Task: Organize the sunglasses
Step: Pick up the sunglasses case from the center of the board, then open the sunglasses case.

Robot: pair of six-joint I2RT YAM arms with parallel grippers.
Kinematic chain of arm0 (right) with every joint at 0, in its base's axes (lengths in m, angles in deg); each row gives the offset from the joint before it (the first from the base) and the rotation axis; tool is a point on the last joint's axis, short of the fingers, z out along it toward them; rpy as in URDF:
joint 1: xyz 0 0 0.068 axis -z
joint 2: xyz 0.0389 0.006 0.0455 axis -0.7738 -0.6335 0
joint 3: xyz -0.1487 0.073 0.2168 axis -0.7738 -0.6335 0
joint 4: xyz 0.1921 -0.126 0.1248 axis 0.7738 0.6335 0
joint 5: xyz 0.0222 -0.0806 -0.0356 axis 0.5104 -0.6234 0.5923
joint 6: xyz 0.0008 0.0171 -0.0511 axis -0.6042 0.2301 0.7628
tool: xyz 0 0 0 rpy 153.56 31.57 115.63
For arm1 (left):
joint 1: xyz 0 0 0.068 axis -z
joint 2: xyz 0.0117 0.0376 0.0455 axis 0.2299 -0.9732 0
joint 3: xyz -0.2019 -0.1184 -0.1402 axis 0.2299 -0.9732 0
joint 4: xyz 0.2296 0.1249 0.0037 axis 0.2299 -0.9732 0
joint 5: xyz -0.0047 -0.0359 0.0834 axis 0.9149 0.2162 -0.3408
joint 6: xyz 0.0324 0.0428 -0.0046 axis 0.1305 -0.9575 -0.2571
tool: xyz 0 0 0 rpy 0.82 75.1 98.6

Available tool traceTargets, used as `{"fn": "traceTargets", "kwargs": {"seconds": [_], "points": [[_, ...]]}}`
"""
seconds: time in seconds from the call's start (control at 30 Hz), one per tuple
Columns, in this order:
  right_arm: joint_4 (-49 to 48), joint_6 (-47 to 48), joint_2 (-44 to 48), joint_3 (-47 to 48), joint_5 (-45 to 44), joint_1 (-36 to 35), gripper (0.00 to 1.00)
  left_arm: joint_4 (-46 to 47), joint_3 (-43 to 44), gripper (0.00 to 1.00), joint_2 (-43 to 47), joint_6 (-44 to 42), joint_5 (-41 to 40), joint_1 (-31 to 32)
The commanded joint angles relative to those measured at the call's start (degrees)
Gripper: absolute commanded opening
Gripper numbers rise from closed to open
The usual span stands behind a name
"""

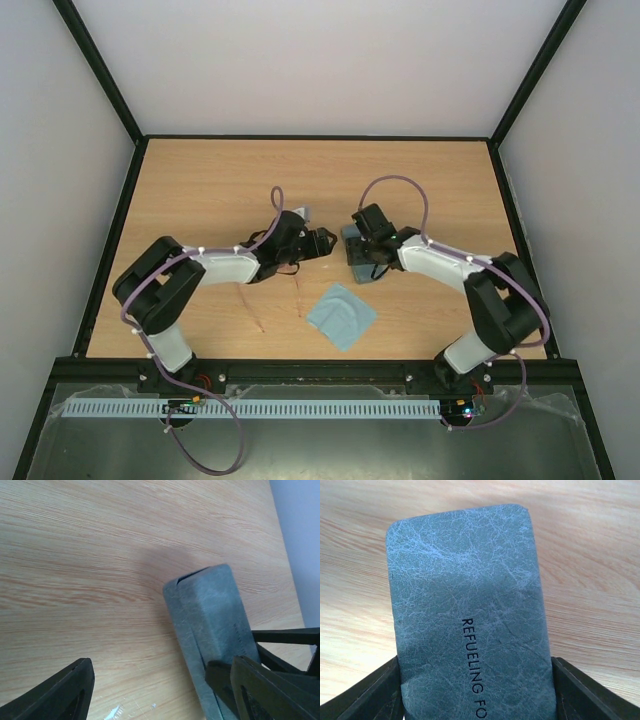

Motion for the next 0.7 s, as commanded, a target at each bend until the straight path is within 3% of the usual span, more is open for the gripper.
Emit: {"fn": "traceTargets", "kwargs": {"seconds": [0.0,0.23,0.43,0.67], "points": [[-1.2,-2.8,7.7,0.4,9.1,2.3,0.52,0.9,-2.1,0.78,4.9,-0.3,3.2,-0.2],[-9.1,-7.7,16.3,-4.8,27.2,10.0,0.52,3.4,-4.2,0.81,11.6,1.0,7.3,0.3],[-15.9,-12.7,18.1,-8.4,37.8,11.8,0.51,12.6,-7.3,0.87,15.5,3.6,8.9,1.0],[-22.2,-18.3,18.6,-10.9,45.2,12.5,0.51,12.7,-6.2,0.84,14.5,3.3,7.3,2.8]]}}
